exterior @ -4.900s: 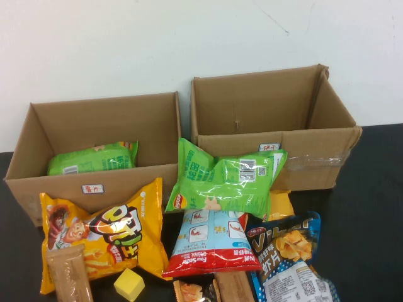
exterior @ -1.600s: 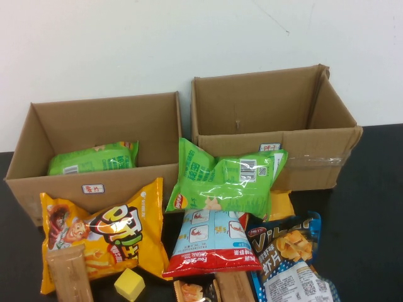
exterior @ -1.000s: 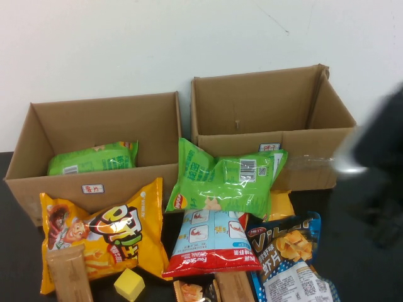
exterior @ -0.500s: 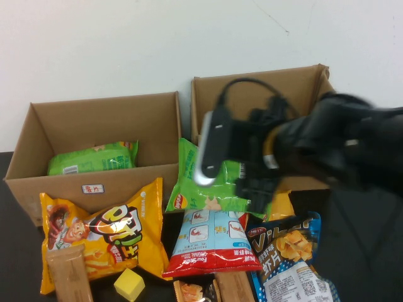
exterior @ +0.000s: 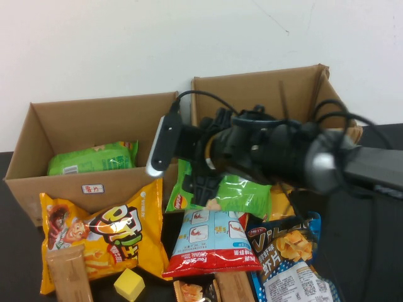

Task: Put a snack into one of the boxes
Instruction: Pick up the potato chip, then place the potato chip in the potato chip box

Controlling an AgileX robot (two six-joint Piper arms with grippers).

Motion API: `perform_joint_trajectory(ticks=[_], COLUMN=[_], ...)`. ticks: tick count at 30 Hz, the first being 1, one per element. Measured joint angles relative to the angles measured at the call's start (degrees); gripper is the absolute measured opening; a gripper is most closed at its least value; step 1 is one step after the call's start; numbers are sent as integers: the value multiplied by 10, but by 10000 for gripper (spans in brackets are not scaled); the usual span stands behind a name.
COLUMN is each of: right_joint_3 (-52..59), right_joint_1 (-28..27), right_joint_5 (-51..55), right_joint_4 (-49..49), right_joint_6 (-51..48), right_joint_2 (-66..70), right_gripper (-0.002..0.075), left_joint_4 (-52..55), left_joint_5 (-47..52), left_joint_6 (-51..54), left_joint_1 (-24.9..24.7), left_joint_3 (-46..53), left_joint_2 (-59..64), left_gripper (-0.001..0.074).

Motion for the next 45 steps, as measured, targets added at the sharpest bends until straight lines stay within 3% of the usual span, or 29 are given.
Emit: perform_joint_trajectory(ticks=[7, 10, 12, 16, 19, 24, 32, 42, 45], right_joint_3=[-58, -69, -71, -72, -72, -72, -80, -134, -162], right_joint_1=[0, 0, 0, 1, 3, 5, 6, 6, 11], right_joint_5=[13, 29, 37, 47, 61, 55, -137, -427, -463], right_joint_4=[2, 4, 6, 7, 8, 10, 11, -21, -29], right_joint_6=[27, 30, 32, 32, 43, 99, 173, 200, 218], right_joint_2=[65, 77, 79, 80, 70, 9, -68, 43, 89], right_gripper=[616, 567, 470, 146, 58, 31, 23, 20, 20], left_joint_4=[0, 0, 0, 0, 0, 0, 0, 0, 0], left_joint_5=[0, 0, 0, 0, 0, 0, 0, 0, 0], left_joint_6=[0, 0, 0, 0, 0, 0, 0, 0, 0], left_joint_1=[0, 0, 0, 0, 0, 0, 0, 0, 0], left_joint_3=[0, 0, 0, 0, 0, 0, 0, 0, 0], left_joint_2=[0, 0, 0, 0, 0, 0, 0, 0, 0], left_gripper=[-2, -3, -3, -3, -3, -3, -2, -2, -3])
